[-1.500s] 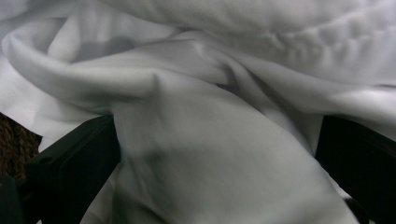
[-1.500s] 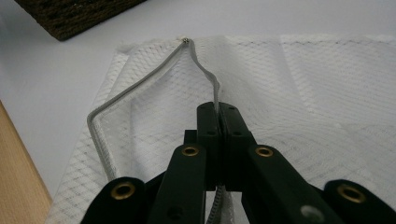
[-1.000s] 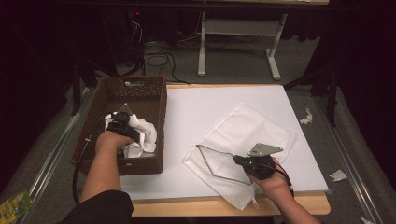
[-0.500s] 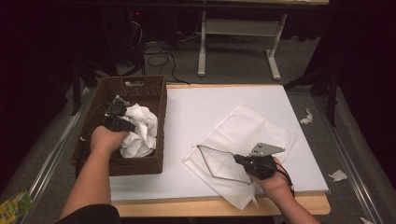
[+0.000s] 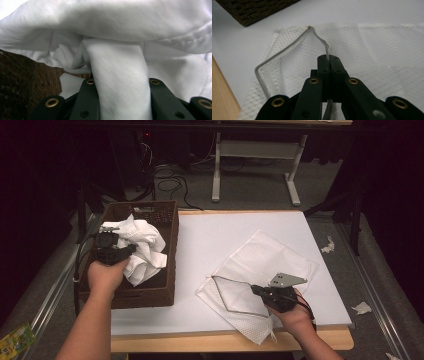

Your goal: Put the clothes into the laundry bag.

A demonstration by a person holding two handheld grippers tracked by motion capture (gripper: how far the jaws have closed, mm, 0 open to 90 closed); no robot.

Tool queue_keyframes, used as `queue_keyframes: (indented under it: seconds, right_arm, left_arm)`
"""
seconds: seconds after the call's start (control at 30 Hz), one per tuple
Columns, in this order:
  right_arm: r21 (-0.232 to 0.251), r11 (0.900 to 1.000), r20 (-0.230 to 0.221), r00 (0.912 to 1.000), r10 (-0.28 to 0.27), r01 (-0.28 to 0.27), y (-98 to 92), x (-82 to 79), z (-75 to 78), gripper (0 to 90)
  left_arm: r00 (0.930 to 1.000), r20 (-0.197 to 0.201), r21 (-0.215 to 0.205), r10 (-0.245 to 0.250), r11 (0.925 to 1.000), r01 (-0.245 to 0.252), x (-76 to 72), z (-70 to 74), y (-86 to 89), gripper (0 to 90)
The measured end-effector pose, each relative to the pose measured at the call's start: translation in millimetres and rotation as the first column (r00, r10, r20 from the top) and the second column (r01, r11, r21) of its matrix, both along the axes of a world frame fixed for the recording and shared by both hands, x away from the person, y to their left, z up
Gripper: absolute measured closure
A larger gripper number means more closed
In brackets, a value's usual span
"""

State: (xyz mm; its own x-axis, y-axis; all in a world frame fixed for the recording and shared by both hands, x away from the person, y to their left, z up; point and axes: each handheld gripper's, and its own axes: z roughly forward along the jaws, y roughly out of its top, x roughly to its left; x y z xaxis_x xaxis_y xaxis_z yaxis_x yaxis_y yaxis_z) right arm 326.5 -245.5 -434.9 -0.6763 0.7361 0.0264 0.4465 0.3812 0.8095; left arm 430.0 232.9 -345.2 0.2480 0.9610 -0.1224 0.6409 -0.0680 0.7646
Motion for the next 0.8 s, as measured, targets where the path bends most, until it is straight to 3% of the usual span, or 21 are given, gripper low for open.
queue_keyframes:
  seconds: [0.13, 0.2, 0.4, 0.53, 0.63, 0.7, 0.8]
  right_arm:
    - [0.003, 1.0, -0.002, 1.0, -0.002, 0.002, -0.1, -0.3, -0.7, 89.3]
    - [0.006, 1.0, 0.003, 1.0, 0.0, 0.0, 0.4, -0.8, -0.7, 89.4]
    - [0.003, 1.0, 0.002, 1.0, 0.005, -0.005, 3.0, -1.8, -0.1, 89.5]
    - [0.006, 1.0, 0.003, 1.0, -0.003, 0.003, 2.3, -0.1, -0.2, 89.5]
    - [0.002, 1.0, 0.006, 0.9999, -0.009, 0.009, 1.3, 1.1, -1.2, 89.5]
    - [0.001, 1.0, 0.007, 0.9999, -0.013, 0.013, 1.4, 0.8, -2.1, 89.4]
    - [-0.006, 1.0, 0.013, 0.9999, -0.004, 0.005, 2.5, -1.0, -2.0, 89.5]
  left_arm:
    - [0.993, 0.118, 0.014, -0.01, 0.9999, 0.009, -16.0, 1.8, -2.7, 75.1]
    - [0.9902, 0.139, 0.022, -0.013, 0.9997, 0.01, -20.8, -0.1, -5.0, 75.0]
    - [0.9818, 0.19, -0.025, 0.002, 0.9997, 0.002, -26.6, -2.2, -3.8, 75.0]
    - [0.9683, 0.249, -0.059, 0.02, 0.9982, -0.006, -28.6, -4.9, -4.2, 74.9]
    - [0.9521, 0.303, -0.065, 0.037, 0.9977, -0.018, -31.3, -7.9, -3.6, 74.9]
    - [0.9496, 0.311, -0.083, 0.041, 0.9964, -0.016, -32.3, -8.7, -2.0, 74.8]
    - [0.9405, 0.335, -0.098, 0.06, 0.9948, -0.028, -36.5, -9.6, -1.1, 74.8]
